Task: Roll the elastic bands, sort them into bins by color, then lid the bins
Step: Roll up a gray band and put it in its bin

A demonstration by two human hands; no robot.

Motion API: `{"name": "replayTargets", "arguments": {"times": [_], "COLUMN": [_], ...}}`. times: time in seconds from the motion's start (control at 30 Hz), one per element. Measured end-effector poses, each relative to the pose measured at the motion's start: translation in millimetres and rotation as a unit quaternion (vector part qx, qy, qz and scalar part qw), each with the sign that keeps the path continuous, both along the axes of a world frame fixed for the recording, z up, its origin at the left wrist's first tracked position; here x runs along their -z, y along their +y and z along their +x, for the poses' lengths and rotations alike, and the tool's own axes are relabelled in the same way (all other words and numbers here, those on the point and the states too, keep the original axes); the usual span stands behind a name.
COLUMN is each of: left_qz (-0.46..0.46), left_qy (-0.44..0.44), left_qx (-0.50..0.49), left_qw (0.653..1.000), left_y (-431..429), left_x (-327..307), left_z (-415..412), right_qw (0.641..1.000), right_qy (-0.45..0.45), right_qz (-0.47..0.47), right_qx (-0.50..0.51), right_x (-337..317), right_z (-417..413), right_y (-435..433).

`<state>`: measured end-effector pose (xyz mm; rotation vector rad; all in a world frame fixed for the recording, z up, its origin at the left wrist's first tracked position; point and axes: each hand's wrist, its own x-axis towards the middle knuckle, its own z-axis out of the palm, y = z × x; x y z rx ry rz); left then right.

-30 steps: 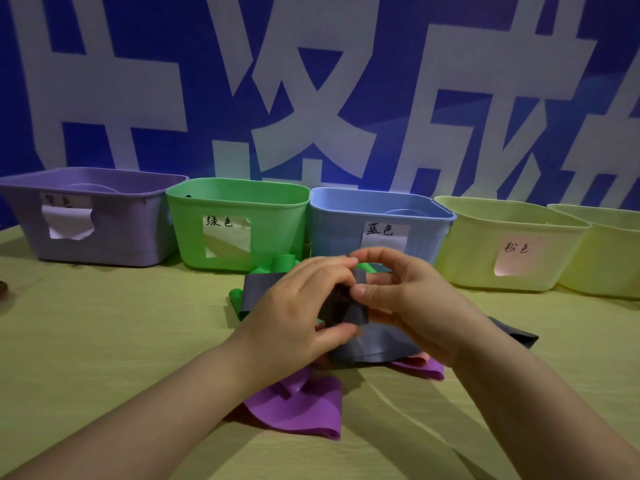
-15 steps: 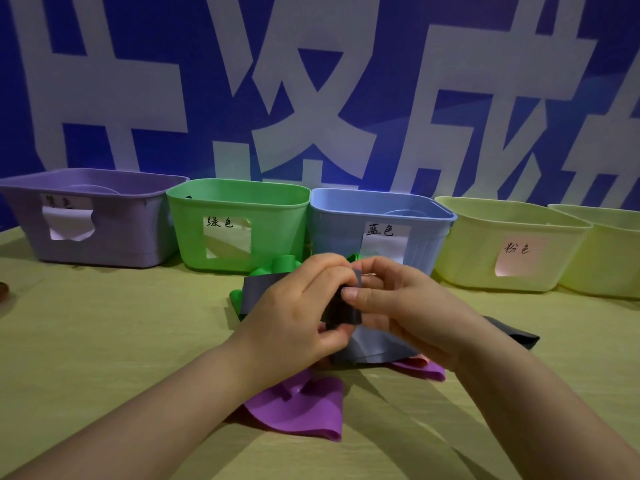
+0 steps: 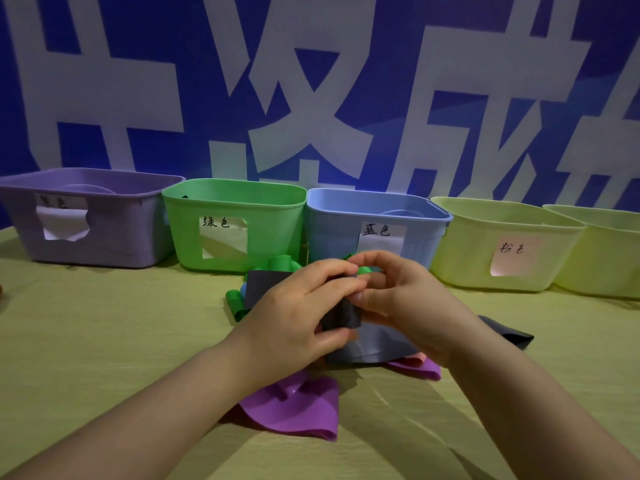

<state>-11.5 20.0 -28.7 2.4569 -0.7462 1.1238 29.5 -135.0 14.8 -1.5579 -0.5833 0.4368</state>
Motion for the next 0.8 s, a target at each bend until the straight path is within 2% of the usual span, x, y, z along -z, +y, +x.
{"name": "replayTargets", "arguments": {"times": [0.1, 0.23, 0.37, 0.43, 0.63, 0.8], "left_qz": [0.007, 0.004, -0.001, -0.004, -0.093, -0.088], "left_qy": [-0.012, -0.042, -0.058, -0.050, -0.003, 0.004], "left_qx": [-0.003, -0.007, -0.024, -0.025, 0.010, 0.023], "left_qw": [1.000, 0.999, 0.998, 0.998, 0.996, 0.996], "left_y": [0, -1, -4, -6, -6, 0], "left_x": [0, 0, 0, 0, 0, -1], "left_z": [-1, 0, -1, -2, 1, 1], "right_qw": [1.000, 0.998, 0.978, 0.972, 0.998, 1.000], "right_qy": [0.003, -0.055, -0.169, -0.186, -0.040, 0.005], "right_qz": [0.002, -0.037, -0.092, -0.088, 0.000, 0.003], "right_qx": [-0.022, -0.024, 0.081, 0.110, 0.055, 0.012], "right_x": [-2, -2, 7, 10, 1, -5], "right_z": [0, -1, -1, -1, 3, 1], "right_y": [-2, -3, 7, 10, 1, -5]}}
